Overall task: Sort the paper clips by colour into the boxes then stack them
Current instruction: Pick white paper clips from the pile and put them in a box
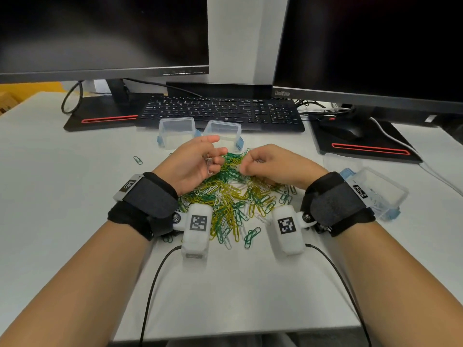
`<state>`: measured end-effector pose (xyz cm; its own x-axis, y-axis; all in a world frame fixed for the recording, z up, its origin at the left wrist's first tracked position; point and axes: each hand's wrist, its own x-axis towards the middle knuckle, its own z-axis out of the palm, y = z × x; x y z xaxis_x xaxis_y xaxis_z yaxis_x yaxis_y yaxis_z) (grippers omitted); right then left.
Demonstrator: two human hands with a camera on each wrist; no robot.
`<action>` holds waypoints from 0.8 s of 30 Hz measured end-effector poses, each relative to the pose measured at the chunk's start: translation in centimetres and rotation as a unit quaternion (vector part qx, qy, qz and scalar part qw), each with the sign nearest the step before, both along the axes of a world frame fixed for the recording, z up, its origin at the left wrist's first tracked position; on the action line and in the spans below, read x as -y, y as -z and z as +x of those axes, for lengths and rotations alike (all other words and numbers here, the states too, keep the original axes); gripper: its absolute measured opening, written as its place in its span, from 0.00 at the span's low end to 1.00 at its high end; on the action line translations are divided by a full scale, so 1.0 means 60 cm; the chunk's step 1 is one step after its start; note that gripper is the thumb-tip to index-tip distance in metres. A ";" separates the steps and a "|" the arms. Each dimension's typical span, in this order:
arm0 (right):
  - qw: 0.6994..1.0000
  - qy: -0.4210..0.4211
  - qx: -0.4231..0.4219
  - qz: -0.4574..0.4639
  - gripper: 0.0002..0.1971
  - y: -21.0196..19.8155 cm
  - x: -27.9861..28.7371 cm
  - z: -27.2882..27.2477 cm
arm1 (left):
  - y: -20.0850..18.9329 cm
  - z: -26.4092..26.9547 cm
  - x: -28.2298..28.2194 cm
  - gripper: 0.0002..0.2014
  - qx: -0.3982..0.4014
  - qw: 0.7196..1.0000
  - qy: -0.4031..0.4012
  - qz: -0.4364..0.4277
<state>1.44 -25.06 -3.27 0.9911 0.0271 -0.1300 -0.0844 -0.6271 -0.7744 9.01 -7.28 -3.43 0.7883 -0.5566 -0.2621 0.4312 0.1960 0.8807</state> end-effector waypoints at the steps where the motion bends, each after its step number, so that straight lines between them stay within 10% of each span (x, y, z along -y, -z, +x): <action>1: 0.997 0.024 -0.008 0.069 0.04 0.000 0.005 0.000 | 0.001 0.000 0.000 0.28 -0.005 1.000 -0.001 -0.003; 6: 0.955 0.012 -0.052 0.291 0.05 0.004 0.011 0.001 | 0.002 -0.002 0.002 0.32 0.014 1.000 -0.002 -0.014; 17: 0.897 0.027 -0.042 0.440 0.12 -0.004 0.009 0.006 | 0.007 -0.003 0.005 0.26 -0.008 0.998 0.018 -0.059; 24: 0.992 0.052 0.006 0.119 0.09 0.018 -0.029 0.014 | -0.007 0.021 -0.022 0.15 -0.024 0.998 -0.050 -0.017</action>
<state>2.27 -23.31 -4.36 0.9916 -0.0460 -0.1206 -0.1288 -0.4151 -0.9006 10.30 -5.97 -2.98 0.8276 -0.4848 -0.2829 0.4491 0.2696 0.8518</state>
